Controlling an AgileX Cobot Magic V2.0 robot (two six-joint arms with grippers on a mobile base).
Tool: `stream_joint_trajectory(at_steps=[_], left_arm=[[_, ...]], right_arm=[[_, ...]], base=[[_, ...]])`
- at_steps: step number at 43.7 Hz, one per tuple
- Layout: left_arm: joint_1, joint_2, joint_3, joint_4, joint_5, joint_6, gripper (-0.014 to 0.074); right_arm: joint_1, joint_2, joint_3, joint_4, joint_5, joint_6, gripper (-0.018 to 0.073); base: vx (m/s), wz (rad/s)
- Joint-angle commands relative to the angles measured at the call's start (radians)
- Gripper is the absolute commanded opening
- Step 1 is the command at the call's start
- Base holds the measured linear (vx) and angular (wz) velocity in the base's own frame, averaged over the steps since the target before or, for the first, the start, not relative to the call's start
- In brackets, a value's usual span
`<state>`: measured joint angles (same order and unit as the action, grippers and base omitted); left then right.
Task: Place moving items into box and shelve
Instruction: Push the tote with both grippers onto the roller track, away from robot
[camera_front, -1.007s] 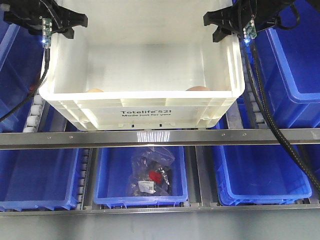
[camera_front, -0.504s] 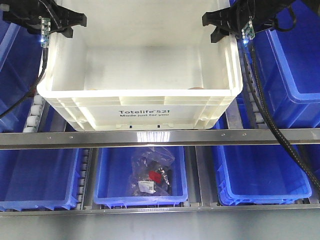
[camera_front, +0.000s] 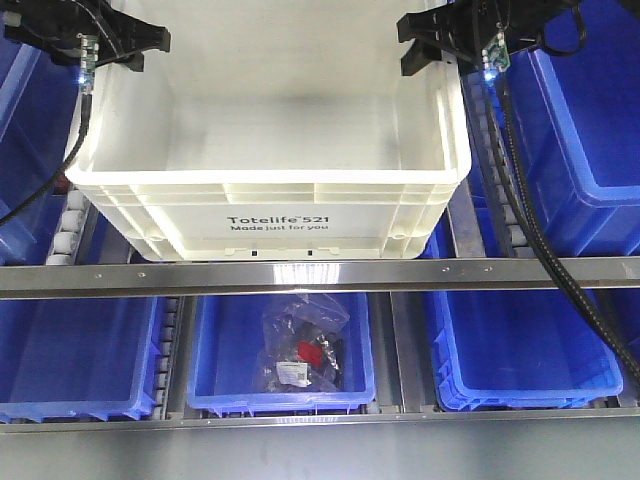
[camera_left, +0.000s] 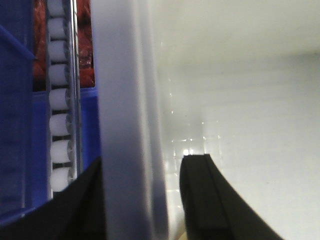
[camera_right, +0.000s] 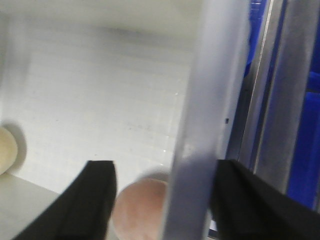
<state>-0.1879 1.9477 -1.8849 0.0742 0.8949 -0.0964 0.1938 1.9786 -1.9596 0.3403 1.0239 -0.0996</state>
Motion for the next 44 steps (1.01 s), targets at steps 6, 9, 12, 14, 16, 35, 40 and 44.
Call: stream_joint_trajectory(at_steps=[6,9,12,14,16,35,40,44], left_arm=[[-0.009,-0.072,-0.038,0.143,-0.050,-0.018,0.0454],[-0.009,-0.072,-0.038,0.165,-0.046,-0.046,0.0454],[-0.009,-0.072,-0.038,0.186,-0.043,-0.074,0.0454],[-0.009,-0.072,-0.038,0.195,-0.040,-0.091,0.0454],[-0.009,-0.072,-0.038,0.196,-0.036,-0.106,0.0454],[-0.009,-0.135,-0.038,0.190,0.005,-0.109,0.0454],[-0.009,-0.140,-0.038,0.183,0.017,-0.109,0.0454],[-0.009,-0.146,-0.038,0.178,0.025,-0.109,0.0449]], right_arm=[[0.017,-0.076,-0.041,-0.083,-0.096,-0.019,0.0593],[0.017,-0.076,-0.041,-0.119,-0.096,-0.019,0.0586],[0.017,-0.076,-0.041,-0.148,-0.095,-0.019,0.0582],[0.017,-0.076,-0.041,-0.167,-0.094,-0.018,0.0582],[0.017,-0.076,-0.041,-0.177,-0.094,-0.018,0.0582],[0.017,-0.107,-0.041,-0.140,-0.093,0.011,0.0582],[0.017,-0.117,-0.041,-0.115,-0.090,0.010,0.0582],[0.017,-0.124,-0.041,-0.112,-0.090,0.008,0.0582]], base=[[0.00,0.00],[0.00,0.00],[0.00,0.00],[0.00,0.00],[0.00,0.00],[0.00,0.00],[0.00,0.00],[0.00,0.00]])
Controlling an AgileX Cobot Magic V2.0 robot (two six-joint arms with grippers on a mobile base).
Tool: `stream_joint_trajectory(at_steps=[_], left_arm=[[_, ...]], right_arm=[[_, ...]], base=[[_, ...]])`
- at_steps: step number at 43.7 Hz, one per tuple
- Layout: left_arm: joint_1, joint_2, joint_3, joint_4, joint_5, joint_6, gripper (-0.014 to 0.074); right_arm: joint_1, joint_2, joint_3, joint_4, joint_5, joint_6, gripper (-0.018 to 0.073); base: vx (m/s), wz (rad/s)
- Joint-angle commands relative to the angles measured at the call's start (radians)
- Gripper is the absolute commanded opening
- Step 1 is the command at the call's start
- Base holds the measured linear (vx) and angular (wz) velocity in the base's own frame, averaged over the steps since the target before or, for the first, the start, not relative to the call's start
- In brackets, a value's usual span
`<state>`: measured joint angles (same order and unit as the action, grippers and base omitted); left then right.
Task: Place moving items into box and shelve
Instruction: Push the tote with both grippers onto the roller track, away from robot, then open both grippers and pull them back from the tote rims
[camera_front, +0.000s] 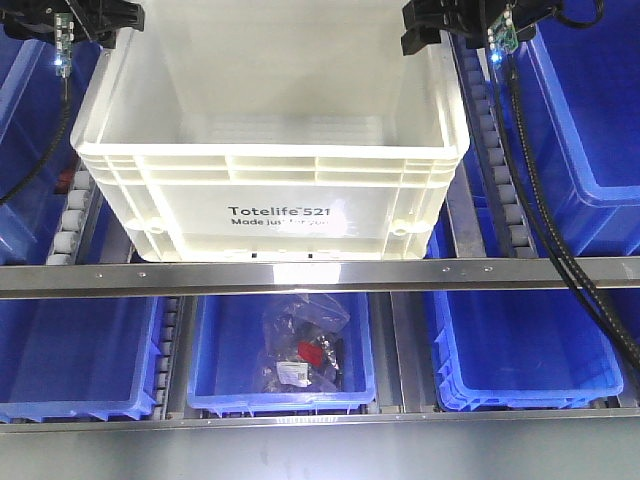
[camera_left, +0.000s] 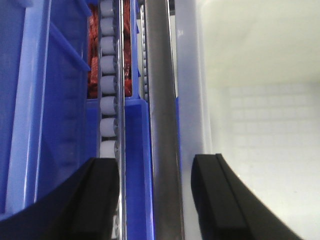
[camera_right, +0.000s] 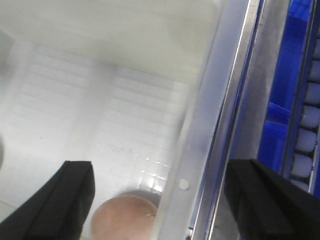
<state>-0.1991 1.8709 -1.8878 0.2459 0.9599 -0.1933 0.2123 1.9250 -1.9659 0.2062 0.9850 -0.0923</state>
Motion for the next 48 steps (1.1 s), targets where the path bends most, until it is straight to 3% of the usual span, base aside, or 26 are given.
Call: stream_joint_trajectory(at_steps=[1,19,20,35,48], left_arm=[[0.002,-0.070,-0.035,0.003,-0.036,-0.012,0.0449],[-0.003,-0.111,-0.030,-0.039,0.019,-0.005,0.0385],[-0.003,-0.153,0.046,-0.036,0.023,-0.005,0.0328],[-0.003,-0.315,0.349,-0.037,-0.161,-0.007,0.0292],[-0.003,-0.518,0.623,-0.034,-0.355,-0.005,0.0292]], right_arm=[[-0.001,-0.073,-0.035,0.022,-0.051,0.001,0.0582],[0.001,-0.093,-0.035,0.019,-0.005,-0.005,0.0582],[0.001,-0.137,0.035,0.022,-0.039,-0.007,0.0582],[0.001,-0.305,0.313,0.021,-0.266,-0.018,0.0582],[0.001,-0.474,0.565,0.028,-0.434,-0.103,0.0582]], base=[[0.00,0.00],[0.00,0.00],[0.00,0.00],[0.00,0.00],[0.00,0.00]])
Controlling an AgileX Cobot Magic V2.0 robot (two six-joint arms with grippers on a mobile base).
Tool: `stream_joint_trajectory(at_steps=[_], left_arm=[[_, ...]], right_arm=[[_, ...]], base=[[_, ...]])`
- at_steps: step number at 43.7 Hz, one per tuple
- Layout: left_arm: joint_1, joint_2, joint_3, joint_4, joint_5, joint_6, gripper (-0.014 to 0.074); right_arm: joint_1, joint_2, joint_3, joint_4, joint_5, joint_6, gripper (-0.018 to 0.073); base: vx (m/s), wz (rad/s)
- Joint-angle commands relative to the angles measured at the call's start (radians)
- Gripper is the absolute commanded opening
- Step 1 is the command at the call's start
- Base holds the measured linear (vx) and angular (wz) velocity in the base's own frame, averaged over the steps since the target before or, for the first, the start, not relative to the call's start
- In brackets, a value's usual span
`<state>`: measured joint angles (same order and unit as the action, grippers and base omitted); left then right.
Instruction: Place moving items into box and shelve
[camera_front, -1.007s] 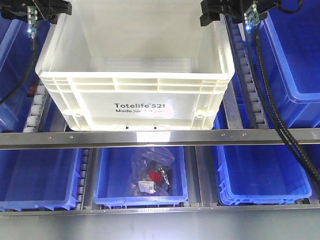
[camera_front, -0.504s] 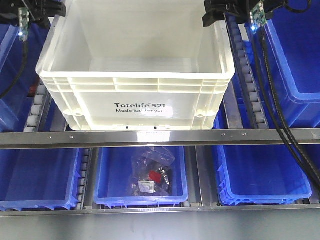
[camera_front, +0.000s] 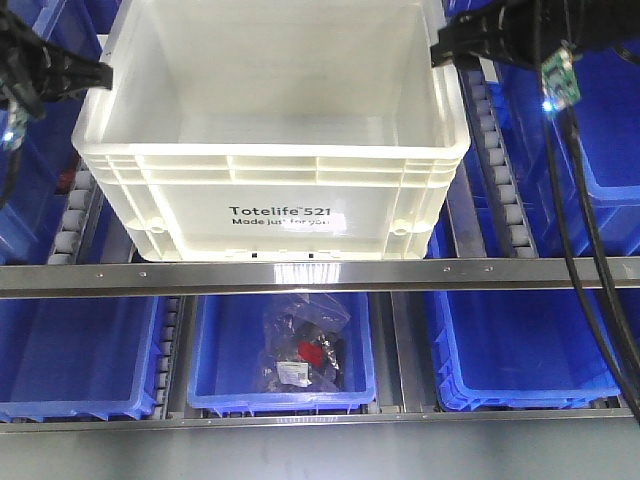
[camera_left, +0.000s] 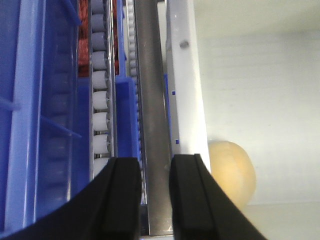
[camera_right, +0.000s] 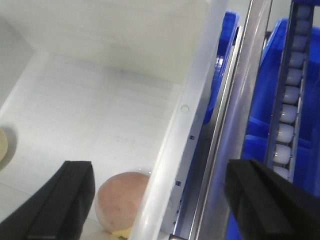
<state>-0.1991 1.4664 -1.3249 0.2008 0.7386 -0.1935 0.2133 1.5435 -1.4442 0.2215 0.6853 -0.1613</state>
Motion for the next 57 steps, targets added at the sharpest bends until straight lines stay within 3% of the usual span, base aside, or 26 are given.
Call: stream_joint_trajectory(at_steps=[1,12,26,27,29,37,42,49,52,53,57], left_arm=[[-0.003,-0.306,0.301,0.019,-0.268,-0.005,0.0292],[-0.002,-0.571,0.570,0.033,-0.374,-0.005,0.0292],[-0.003,-0.920,0.802,0.031,-0.373,-0.008,0.0292],[-0.003,-1.181,0.881,-0.019,-0.312,-0.005,0.0292],[-0.003,-1.218,0.891,-0.019,-0.303,-0.005,0.0292],[-0.003,-1.285,0.931,-0.019,-0.333,-0.005,0.0292],[-0.003,-1.281,0.980,-0.018,-0.421,-0.005,0.0292],[-0.003,-1.281,1.046,-0.018,-0.563,-0.005,0.0292],[-0.003,-1.281,1.064,-0.018,-0.590,-0.005,0.0292],[-0.003,-1.281,1.070,-0.018,-0.592,-0.005,0.0292],[-0.003,-1.281,1.070,-0.018,-0.592,-0.005,0.0283]], right_arm=[[0.000,-0.282,0.318,0.085,-0.329,-0.131,0.0582],[0.000,-0.558,0.625,0.202,-0.472,-0.293,0.0582],[0.000,-0.897,0.894,0.245,-0.489,-0.350,0.0582],[0.000,-1.132,1.038,0.246,-0.488,-0.350,0.0582],[0.000,-1.176,1.062,0.246,-0.488,-0.350,0.0582],[0.000,-1.250,1.138,0.246,-0.541,-0.361,0.0582],[0.000,-1.246,1.169,0.246,-0.632,-0.359,0.0582],[0.000,-1.243,1.172,0.260,-0.646,-0.356,0.0582],[0.000,-1.243,1.172,0.286,-0.646,-0.354,0.0582],[0.000,-1.243,1.172,0.391,-0.646,-0.354,0.0582],[-0.001,-1.243,1.172,0.395,-0.646,-0.358,0.0566]], base=[[0.00,0.00],[0.00,0.00],[0.00,0.00],[0.00,0.00],[0.00,0.00],[0.00,0.00],[0.00,0.00],[0.00,0.00],[0.00,0.00],[0.00,0.00],[0.00,0.00]])
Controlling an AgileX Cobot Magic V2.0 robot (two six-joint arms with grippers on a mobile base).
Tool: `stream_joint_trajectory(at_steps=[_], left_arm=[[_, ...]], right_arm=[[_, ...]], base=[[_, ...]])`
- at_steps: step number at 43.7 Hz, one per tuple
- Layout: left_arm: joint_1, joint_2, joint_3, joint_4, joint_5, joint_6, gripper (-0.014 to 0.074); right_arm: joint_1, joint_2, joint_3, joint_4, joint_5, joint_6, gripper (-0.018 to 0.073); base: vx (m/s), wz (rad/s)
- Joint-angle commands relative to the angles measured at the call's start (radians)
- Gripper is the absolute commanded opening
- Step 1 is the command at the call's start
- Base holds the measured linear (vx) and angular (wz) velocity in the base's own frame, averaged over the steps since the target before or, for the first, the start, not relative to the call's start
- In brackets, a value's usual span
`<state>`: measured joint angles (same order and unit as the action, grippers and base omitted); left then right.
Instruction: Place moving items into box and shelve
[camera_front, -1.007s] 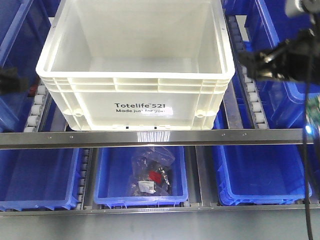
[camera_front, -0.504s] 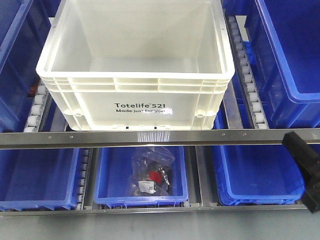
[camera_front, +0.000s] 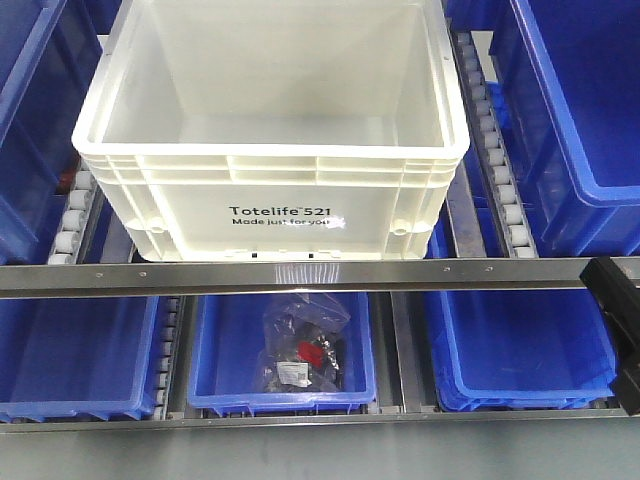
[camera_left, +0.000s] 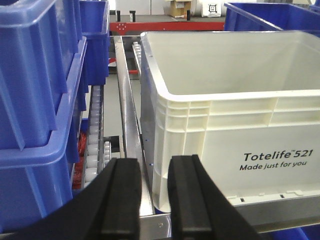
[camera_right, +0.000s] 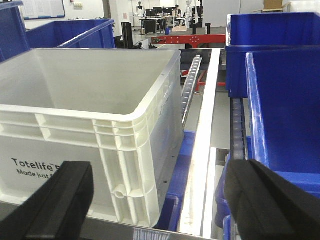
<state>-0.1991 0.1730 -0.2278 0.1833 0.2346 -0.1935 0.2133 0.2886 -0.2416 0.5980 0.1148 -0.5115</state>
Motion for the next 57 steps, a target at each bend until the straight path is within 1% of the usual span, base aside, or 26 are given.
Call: stream_joint_trajectory(at_steps=[1,4,7,11,13,15,16,21,22,25,47,48,52,57], left_arm=[[-0.003,0.012,-0.028,-0.002,-0.088,-0.005,0.0273],[-0.003,0.012,-0.028,-0.002,-0.088,-0.007,0.0237],[-0.003,0.012,-0.028,-0.002,-0.088,-0.007,0.0171],[-0.003,0.012,-0.028,-0.002,-0.088,-0.007,0.0067],[-0.003,0.012,-0.028,-0.002,-0.088,-0.007,0.0006],[-0.003,0.012,-0.028,-0.002,-0.088,-0.007,-0.0010],[-0.003,0.012,-0.028,-0.002,-0.088,-0.007,-0.0009],[-0.003,0.012,-0.028,-0.002,-0.088,-0.007,-0.0008],[-0.003,0.012,-0.028,-0.002,-0.070,-0.007,-0.0008],[-0.003,0.012,-0.028,-0.002,-0.065,-0.007,-0.0008],[-0.003,0.012,-0.028,-0.002,-0.065,-0.007,-0.0008],[-0.002,0.012,-0.028,-0.006,-0.084,0.081,-0.0008],[-0.002,0.012,-0.028,-0.028,-0.089,0.130,-0.0008],[-0.002,0.012,-0.028,-0.024,-0.090,0.136,-0.0008]], right_arm=[[-0.001,0.012,-0.031,0.019,-0.076,-0.008,0.0559],[-0.001,0.012,-0.031,0.018,-0.076,-0.008,0.0512],[-0.001,0.012,-0.031,0.011,-0.076,-0.016,0.0417],[-0.001,0.012,-0.031,0.011,-0.074,-0.029,0.0247],[-0.001,0.012,-0.031,0.011,-0.075,-0.029,0.0143],[-0.001,0.012,-0.031,0.011,-0.075,-0.029,0.0020],[-0.001,0.012,-0.031,0.011,-0.075,-0.029,-0.0013],[-0.001,0.012,-0.031,0.020,-0.074,-0.029,-0.0011],[-0.001,0.012,-0.031,0.024,-0.072,-0.029,-0.0008],[-0.001,0.012,-0.031,0.024,-0.072,-0.029,-0.0008],[-0.001,0.012,-0.031,0.024,-0.072,-0.029,-0.0008],[-0.001,0.012,-0.031,0.024,-0.072,-0.029,-0.0008],[-0.001,0.012,-0.031,0.024,-0.072,-0.029,-0.0008],[-0.001,0.012,-0.031,0.024,-0.072,-0.029,-0.0008]], base=[[0.00,0.00],[0.00,0.00],[0.00,0.00],[0.00,0.00],[0.00,0.00],[0.00,0.00],[0.00,0.00],[0.00,0.00],[0.00,0.00],[0.00,0.00],[0.00,0.00],[0.00,0.00],[0.00,0.00],[0.00,0.00]])
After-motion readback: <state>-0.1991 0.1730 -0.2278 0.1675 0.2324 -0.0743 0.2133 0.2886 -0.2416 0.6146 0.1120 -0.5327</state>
